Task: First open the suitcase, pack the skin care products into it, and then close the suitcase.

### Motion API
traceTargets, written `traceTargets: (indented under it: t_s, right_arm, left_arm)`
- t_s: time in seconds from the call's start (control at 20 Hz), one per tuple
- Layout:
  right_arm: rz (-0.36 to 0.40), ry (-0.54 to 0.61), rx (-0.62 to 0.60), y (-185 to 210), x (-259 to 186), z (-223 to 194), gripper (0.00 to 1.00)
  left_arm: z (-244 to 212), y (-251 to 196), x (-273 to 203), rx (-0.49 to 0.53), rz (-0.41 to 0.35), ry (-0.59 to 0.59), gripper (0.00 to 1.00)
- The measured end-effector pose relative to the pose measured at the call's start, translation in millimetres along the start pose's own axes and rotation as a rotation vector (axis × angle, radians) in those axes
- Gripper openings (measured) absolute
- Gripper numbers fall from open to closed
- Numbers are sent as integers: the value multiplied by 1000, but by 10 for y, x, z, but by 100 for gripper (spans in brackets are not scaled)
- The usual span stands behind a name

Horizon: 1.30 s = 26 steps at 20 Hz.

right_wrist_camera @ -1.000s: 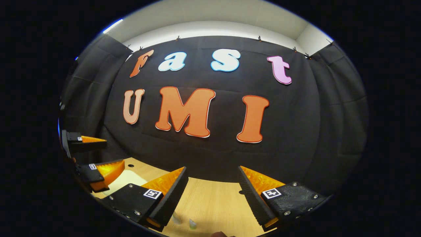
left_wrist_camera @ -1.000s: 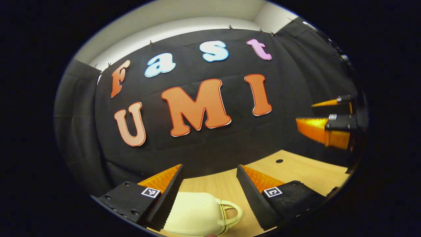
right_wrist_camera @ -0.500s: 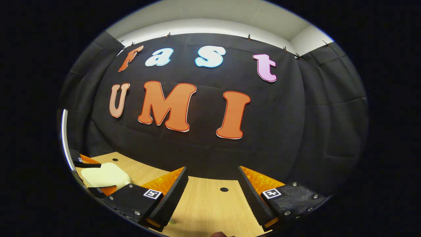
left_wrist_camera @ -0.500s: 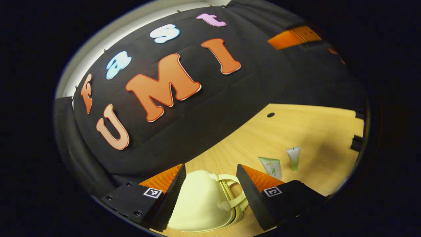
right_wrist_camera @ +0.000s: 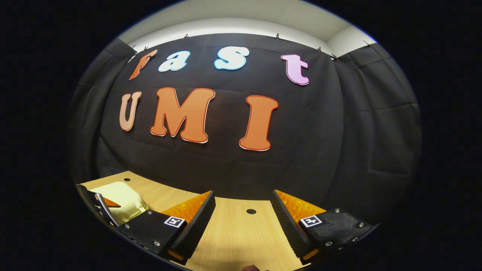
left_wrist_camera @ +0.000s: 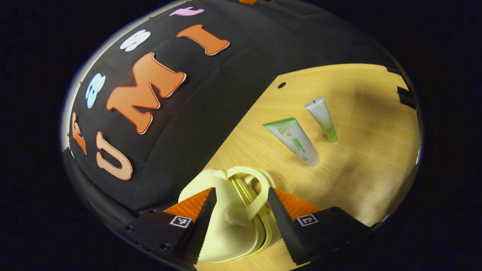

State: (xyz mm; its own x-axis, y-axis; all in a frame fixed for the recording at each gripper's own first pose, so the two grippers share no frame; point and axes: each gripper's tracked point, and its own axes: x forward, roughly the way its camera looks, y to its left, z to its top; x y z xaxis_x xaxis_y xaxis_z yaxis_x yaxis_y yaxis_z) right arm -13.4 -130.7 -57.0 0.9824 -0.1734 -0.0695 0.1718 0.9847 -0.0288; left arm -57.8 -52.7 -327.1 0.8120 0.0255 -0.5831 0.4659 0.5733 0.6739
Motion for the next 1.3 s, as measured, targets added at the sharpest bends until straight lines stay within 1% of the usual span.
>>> traceTargets:
  t_s: [0.1, 0.15, 0.2, 0.3, 0.4, 0.45, 0.5, 0.55, 0.6, 0.65, 0.75, 0.8, 0.85, 1.0, 1.15, 1.3]
  right_arm:
    - [-2, 6, -1, -31, 28, -36, 95]
    - [-2, 5, 4, -53, 38, -44, 95]
    - [1, 6, 12, -52, 44, -52, 95]
    - [10, 12, 22, -43, 71, -94, 95]
    - [17, 14, 17, -50, 83, -119, 95]
    - [22, 14, 11, -54, 87, -134, 95]
    - [25, 15, 1, -61, 100, -148, 95]
    - [28, 17, -8, -80, 107, -167, 95]
    - [28, 17, -15, -109, 122, -176, 95]
    - [31, 19, -17, -133, 138, -189, 95]
    - [38, 27, -11, -169, 171, -223, 95]
    - [44, 33, -10, -179, 190, -247, 95]
    - [49, 38, -7, -181, 212, -282, 95]
    - [74, 50, 7, -135, 302, -340, 96]
    - [102, 68, 8, 24, 383, -366, 96]
    - [123, 59, -5, 230, 385, -292, 95]
  left_arm:
    - [-71, -63, 58, 64, 16, 29, 84]
    - [-109, -90, 93, 97, 15, 50, 89]
    - [-126, -117, 142, 129, 17, 65, 84]
    - [-210, -206, 235, 199, 13, 100, 83]
    - [-244, -269, 370, 257, 10, 119, 72]
    - [-257, -289, 416, 278, 12, 124, 72]
    - [-273, -295, 473, 300, 12, 132, 65]
    - [-255, -243, 514, 324, 37, 130, 43]
    - [-237, -236, 567, 334, 42, 120, 22]
    - [-239, -239, 523, 323, 46, 122, 17]
    - [-218, -204, 479, 250, 49, 116, 17]
    - [-109, -147, 360, 218, 65, 86, 11]
    - [-114, -56, 389, 187, 88, 83, 5]
    - [-17, 297, 235, 44, 126, 63, 4]
    - [38, 685, 100, -105, 154, 34, 4]
    - [69, 1008, 3, -212, 171, -5, 4]
